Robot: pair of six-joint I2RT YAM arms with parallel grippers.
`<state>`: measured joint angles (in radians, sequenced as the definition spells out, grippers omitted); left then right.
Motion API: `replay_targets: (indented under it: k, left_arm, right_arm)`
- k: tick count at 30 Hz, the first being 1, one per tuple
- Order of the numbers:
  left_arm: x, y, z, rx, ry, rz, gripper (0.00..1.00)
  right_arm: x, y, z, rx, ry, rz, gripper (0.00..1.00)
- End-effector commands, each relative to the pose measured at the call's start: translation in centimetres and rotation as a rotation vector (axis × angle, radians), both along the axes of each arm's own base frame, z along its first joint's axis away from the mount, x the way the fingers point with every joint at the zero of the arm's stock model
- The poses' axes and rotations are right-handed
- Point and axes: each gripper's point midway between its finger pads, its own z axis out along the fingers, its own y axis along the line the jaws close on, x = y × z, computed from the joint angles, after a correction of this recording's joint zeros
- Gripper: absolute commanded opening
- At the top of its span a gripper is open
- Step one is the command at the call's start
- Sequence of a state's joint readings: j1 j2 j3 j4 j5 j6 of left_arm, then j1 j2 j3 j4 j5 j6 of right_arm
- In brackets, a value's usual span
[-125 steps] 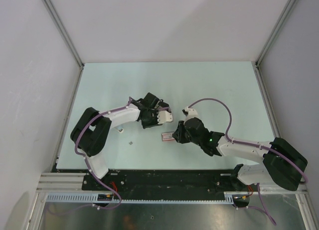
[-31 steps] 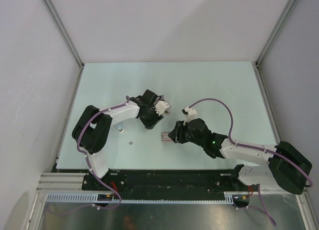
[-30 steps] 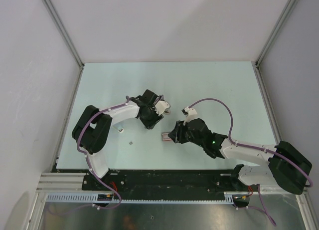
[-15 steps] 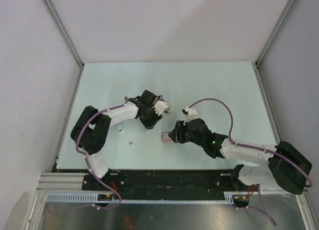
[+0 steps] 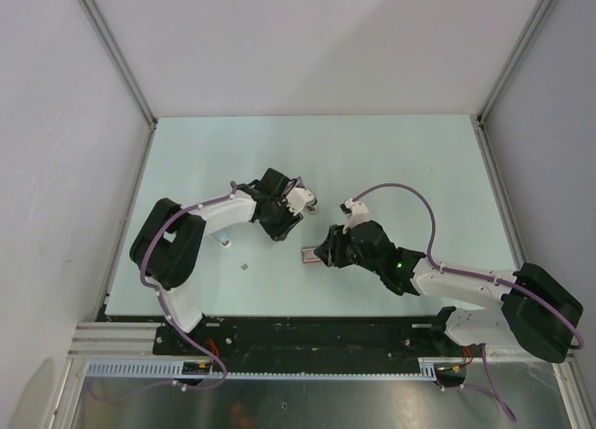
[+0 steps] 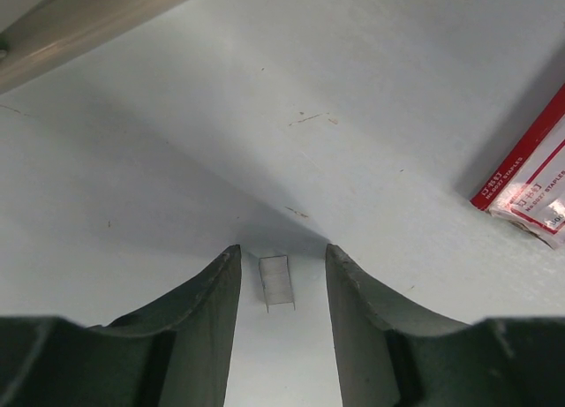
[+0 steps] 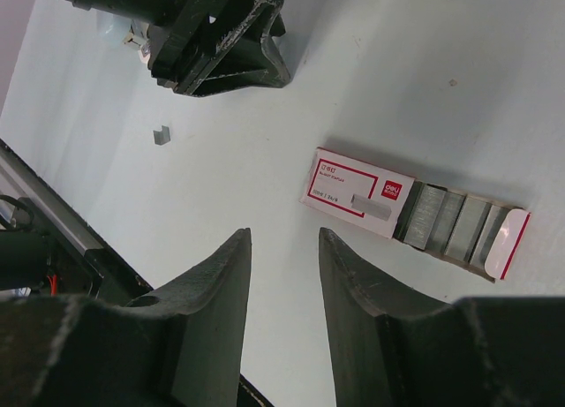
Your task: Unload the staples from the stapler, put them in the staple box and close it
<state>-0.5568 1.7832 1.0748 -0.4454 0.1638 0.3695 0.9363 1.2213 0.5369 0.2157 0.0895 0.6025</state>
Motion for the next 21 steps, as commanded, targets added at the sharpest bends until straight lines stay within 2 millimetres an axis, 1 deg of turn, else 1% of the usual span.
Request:
replay_targets:
  k: [1,6,12,18,21]
  left_arm:
    - [-1.1,3.6,-1.9,0.128,0.029,0.018,0.49]
    - [-1.1,3.9,-1.5,0.131,0.018,0.013,0.52]
    - [-1.5,3.4,-1.3,0.104,0.031,-0.004,0.52]
    - [-2.0,2.7,-1.8,0.076,0.08,-0.029,0.48]
    - [-2.3,2.4,-1.9,0.065,0.099,-0.041,0.43]
  right_arm:
    - [0.6,0.3,1.0,0.036,-0.023,-0.019,0.41]
    - [0.6,0.3,1.0,0.035,-0.023,-0.02,0.41]
    - [0.6,0.3,1.0,0.035,-0.023,-0.02,0.41]
    - [0.6,0.3,1.0,0.035,-0.021,-0.02,0.4]
    - [0.6,0.4,0.9,0.035,-0.019,-0.019,0.4]
